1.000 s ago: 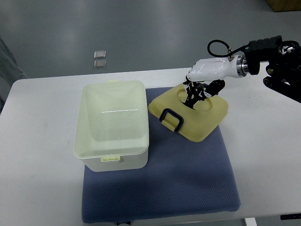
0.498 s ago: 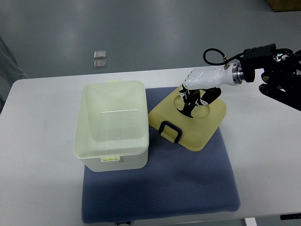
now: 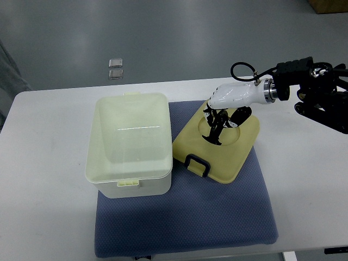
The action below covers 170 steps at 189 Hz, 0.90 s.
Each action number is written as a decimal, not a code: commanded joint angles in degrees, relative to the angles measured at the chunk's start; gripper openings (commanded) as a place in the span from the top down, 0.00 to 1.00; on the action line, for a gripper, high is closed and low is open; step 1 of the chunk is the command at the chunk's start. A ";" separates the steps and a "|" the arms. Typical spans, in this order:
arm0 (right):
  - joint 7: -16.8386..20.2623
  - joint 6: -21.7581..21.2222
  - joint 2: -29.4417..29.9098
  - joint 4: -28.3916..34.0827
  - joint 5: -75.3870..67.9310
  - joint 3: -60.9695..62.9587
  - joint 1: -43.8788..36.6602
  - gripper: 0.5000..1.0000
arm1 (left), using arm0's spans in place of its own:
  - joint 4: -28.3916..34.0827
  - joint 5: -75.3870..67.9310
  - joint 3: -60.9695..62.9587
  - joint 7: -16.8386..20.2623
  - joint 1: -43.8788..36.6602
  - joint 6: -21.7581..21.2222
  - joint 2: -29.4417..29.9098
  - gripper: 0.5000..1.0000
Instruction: Open white storage box with right hand
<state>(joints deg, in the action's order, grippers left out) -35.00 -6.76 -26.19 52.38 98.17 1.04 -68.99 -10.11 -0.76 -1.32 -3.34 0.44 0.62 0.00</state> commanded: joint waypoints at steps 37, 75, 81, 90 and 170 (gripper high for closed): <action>0.00 -0.62 0.00 0.00 -1.49 0.28 0.52 0.22 | 0.01 -0.03 0.00 0.00 0.00 0.00 0.00 0.00; 0.00 -0.45 -0.09 0.00 -4.30 0.72 0.43 0.19 | 0.01 -0.03 0.00 0.00 0.00 0.00 0.00 0.00; 0.00 -0.27 -0.09 0.00 -5.61 0.81 0.35 0.19 | 0.01 -0.03 0.00 0.00 0.00 0.00 0.00 0.00; 0.00 -0.18 -0.09 0.00 -7.81 0.81 0.26 0.19 | 0.01 -0.03 0.00 0.00 0.00 0.00 0.00 0.00; 0.00 -0.45 0.88 -0.88 -41.04 8.98 5.00 0.19 | 0.01 -0.03 0.00 0.00 0.00 0.00 0.00 0.00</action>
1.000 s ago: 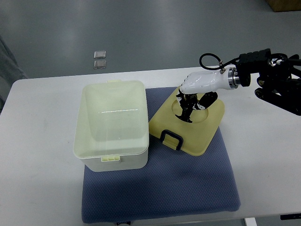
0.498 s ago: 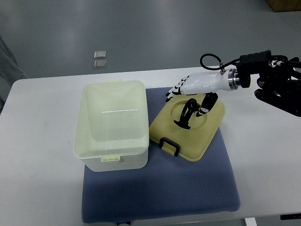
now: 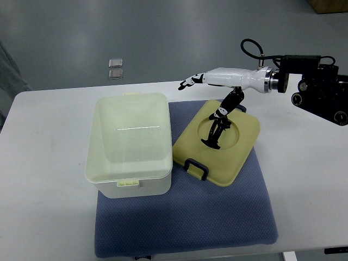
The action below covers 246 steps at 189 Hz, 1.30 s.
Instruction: Open white storage box with right hand
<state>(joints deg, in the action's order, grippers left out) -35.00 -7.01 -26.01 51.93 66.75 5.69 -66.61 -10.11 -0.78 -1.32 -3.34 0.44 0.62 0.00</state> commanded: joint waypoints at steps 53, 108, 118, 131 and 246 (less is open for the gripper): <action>0.00 -0.28 5.79 -3.59 -17.70 22.34 12.56 0.17 | 0.01 0.08 0.00 0.00 0.00 0.00 0.00 0.00; 0.00 0.77 10.27 -7.71 -34.66 31.22 18.62 0.17 | 0.01 -0.01 0.00 0.00 0.00 0.00 0.00 0.00; 0.00 2.18 10.80 -8.86 -39.67 31.05 18.80 0.17 | 0.00 -0.01 0.00 0.00 0.00 0.00 0.00 0.00; 0.00 2.71 10.72 -9.91 -44.59 31.05 19.41 0.17 | 0.01 -0.01 0.00 0.00 0.00 0.00 0.00 0.00; 9.77 3.15 11.77 -11.85 -59.10 30.17 22.76 0.16 | 0.01 0.08 0.00 0.00 0.00 0.00 0.00 0.00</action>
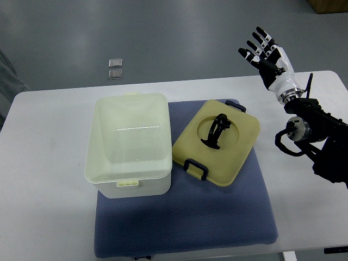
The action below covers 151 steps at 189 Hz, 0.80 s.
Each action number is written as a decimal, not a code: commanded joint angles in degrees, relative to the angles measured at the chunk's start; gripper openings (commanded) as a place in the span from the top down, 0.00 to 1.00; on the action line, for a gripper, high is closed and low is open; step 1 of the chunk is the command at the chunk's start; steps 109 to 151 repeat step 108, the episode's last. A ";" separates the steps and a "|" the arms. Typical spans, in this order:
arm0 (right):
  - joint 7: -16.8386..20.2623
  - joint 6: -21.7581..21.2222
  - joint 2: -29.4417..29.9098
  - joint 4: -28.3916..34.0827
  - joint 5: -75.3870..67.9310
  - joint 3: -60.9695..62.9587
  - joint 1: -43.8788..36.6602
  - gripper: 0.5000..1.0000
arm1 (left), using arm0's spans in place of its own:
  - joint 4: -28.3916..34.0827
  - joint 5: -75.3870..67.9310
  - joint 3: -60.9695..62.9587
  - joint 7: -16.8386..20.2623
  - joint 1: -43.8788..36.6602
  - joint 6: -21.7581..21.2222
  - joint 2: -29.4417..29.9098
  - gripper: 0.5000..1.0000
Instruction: Open white storage box with right hand
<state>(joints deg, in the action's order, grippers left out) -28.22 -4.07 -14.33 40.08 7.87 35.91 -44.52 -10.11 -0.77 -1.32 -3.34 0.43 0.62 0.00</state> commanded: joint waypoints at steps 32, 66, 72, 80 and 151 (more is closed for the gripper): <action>2.99 0.64 0.09 0.00 0.66 -0.23 2.60 0.14 | 0.00 -0.02 0.00 0.00 0.01 0.00 0.00 0.00; 2.73 0.38 0.01 0.00 0.66 0.04 3.30 0.14 | 0.00 0.06 0.00 0.00 0.01 0.00 0.00 0.00; 2.64 0.38 0.01 0.00 0.66 0.13 3.21 0.14 | 0.00 -0.02 0.00 0.00 0.01 0.00 0.00 0.00; 2.64 0.47 0.01 0.00 0.66 0.21 3.21 0.14 | 0.00 -0.02 0.00 0.00 0.01 0.00 0.00 0.00; 2.64 0.64 0.01 0.00 0.66 0.65 3.21 0.14 | 0.00 0.06 0.00 0.00 0.01 0.00 0.00 0.00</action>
